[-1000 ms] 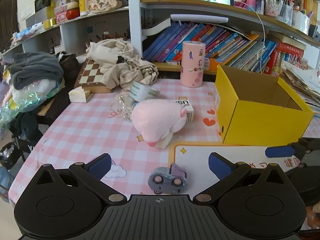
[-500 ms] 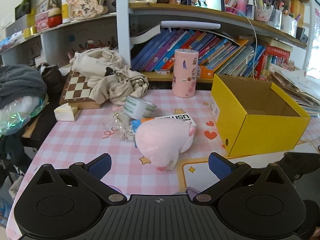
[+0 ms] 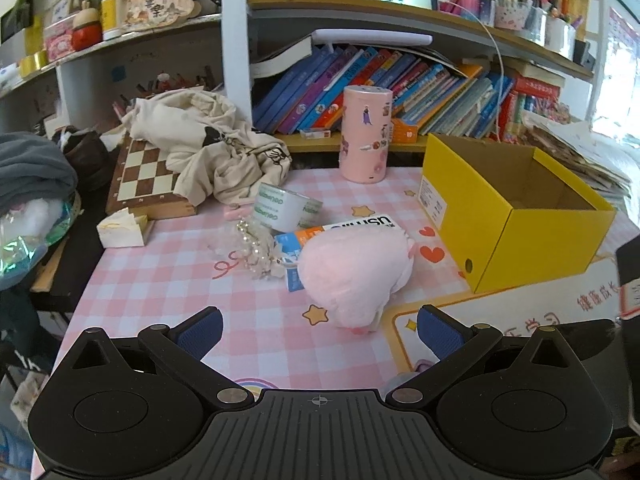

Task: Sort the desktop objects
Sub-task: 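Move the right tool toward the grey toy truck while the left tool approaches the pink pig, then close the left tool on the pink plush pig while the right tool grasps the toy truck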

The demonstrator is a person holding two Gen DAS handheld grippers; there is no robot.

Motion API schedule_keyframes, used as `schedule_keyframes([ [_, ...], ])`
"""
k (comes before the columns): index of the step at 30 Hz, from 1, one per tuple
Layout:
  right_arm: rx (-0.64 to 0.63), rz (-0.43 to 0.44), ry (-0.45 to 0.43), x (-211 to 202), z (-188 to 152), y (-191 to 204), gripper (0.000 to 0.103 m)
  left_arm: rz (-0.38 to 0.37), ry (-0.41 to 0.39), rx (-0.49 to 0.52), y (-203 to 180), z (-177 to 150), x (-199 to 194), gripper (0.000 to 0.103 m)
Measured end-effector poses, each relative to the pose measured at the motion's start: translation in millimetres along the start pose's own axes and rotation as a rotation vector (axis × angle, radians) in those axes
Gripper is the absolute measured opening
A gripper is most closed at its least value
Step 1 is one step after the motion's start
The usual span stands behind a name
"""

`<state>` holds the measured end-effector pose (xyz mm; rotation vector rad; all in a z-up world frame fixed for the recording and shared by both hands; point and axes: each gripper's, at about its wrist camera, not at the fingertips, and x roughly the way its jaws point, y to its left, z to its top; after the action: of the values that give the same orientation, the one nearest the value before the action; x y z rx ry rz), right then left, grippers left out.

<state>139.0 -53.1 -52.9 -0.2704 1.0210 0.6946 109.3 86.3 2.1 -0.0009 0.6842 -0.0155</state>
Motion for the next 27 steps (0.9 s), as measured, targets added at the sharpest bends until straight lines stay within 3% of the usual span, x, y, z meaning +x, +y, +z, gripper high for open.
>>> schedule_keyframes([
  [8,0.02,-0.036,0.041,17.1,6.4,10.0,0.081,-0.033,0.002,0.028,13.4,3.2,5.9,0.103],
  [10,0.011,-0.063,0.033,17.7,7.9,12.3,0.066,-0.04,0.001,0.032,15.7,4.5,7.8,0.103],
  [15,0.032,-0.1,0.018,14.9,11.0,6.9,0.044,-0.059,0.004,0.036,17.1,7.3,13.4,0.103],
  [27,0.181,-0.227,-0.004,-4.0,1.4,-33.9,0.042,-0.123,0.036,0.035,2.7,13.3,36.9,0.103],
])
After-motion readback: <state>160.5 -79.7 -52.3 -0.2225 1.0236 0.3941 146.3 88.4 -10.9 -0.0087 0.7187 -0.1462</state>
